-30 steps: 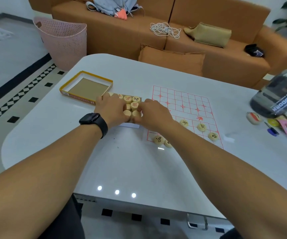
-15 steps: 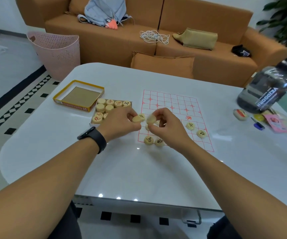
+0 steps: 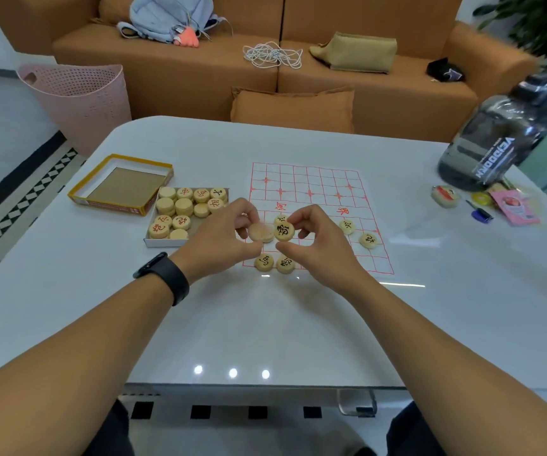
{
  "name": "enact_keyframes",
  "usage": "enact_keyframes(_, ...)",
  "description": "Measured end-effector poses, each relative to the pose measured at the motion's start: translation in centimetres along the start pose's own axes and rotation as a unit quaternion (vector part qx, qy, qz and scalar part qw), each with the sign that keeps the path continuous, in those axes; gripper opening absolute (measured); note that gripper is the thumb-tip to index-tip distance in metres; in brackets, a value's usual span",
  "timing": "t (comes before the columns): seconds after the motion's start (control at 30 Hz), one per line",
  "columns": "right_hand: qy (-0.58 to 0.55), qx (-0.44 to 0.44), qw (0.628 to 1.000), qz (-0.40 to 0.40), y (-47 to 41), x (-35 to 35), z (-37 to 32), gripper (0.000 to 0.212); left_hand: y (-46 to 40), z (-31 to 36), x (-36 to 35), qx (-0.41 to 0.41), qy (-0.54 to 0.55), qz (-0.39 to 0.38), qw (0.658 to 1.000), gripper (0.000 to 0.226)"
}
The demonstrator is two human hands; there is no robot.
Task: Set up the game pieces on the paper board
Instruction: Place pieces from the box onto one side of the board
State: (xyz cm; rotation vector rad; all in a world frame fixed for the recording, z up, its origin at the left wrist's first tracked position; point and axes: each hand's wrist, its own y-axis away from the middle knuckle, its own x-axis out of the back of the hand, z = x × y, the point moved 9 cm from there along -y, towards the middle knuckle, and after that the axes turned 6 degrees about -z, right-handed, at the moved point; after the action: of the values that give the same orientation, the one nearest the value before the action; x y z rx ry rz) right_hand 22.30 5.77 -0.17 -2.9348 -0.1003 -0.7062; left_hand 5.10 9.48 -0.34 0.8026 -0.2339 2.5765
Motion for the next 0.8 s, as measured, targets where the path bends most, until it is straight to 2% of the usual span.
enact_keyframes(0.2,0.012,-0.009,1.0,-0.007,0.2,0.1,0.2,0.037,-0.3,0.1,-0.9,-0.041,0.003,-0.025,0.999,0.03)
enact_keyframes(0.27,0.014,-0.016,1.0,-0.012,0.3,-0.3,0.3,0.037,-0.4,-0.3,-0.5,-0.04,-0.047,0.001,0.998,0.029)
enact_keyframes(0.37,0.011,-0.019,1.0,-0.013,0.1,-1.0,0.1,0.037,-0.3,-1.6,1.4,-0.021,-0.132,0.081,0.988,0.032)
enact_keyframes(0.5,-0.007,-0.015,1.0,-0.005,-0.6,-2.0,-0.8,0.036,-0.3,-4.2,4.2,0.059,-0.232,0.148,0.96,0.03)
enact_keyframes(0.6,-0.021,-0.014,1.0,-0.006,-1.0,-2.7,-1.4,0.035,-0.1,-6.2,5.7,0.123,-0.196,0.179,0.956,0.025)
enact_keyframes(0.8,-0.029,-0.008,0.999,-0.013,-1.3,-3.2,-1.5,0.035,-0.5,-8.3,6.0,0.167,-0.199,0.173,0.95,0.023)
